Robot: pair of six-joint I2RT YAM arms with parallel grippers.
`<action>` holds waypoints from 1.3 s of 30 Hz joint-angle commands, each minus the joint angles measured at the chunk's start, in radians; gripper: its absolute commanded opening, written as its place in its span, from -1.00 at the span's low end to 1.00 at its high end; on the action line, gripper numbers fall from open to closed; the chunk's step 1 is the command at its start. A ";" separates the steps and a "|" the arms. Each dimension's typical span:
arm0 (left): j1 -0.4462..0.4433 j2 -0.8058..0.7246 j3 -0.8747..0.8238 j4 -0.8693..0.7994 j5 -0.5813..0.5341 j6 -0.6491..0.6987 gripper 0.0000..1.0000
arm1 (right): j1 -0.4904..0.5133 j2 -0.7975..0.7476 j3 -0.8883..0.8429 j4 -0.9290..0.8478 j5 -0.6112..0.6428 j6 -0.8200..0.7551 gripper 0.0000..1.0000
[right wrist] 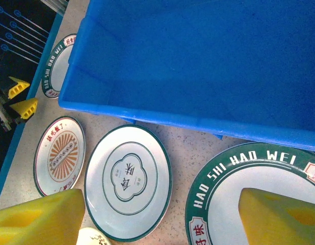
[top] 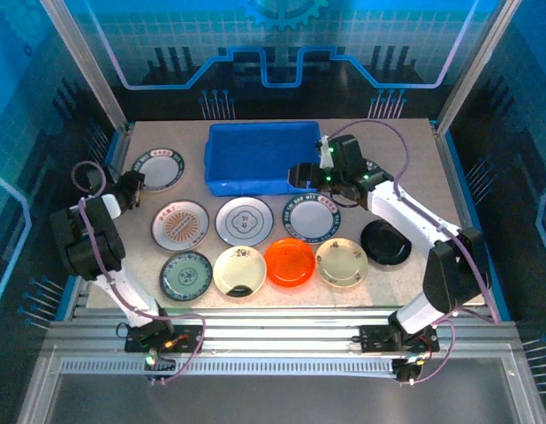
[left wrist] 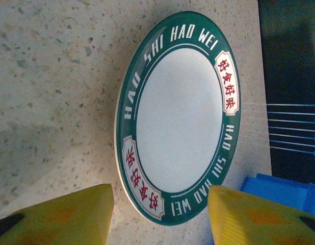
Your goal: Place the plates into the plastic bin on the countertop
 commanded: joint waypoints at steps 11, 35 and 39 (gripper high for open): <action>-0.002 0.107 0.115 -0.056 -0.006 -0.002 -0.08 | -0.042 0.091 0.079 -0.005 -0.079 0.026 0.58; -0.028 0.031 0.129 -0.227 -0.093 0.108 -0.06 | -0.027 0.113 0.114 0.001 -0.108 0.064 0.58; -0.028 0.055 0.132 -0.210 -0.084 0.100 -0.07 | -0.022 0.121 0.119 0.003 -0.111 0.066 0.57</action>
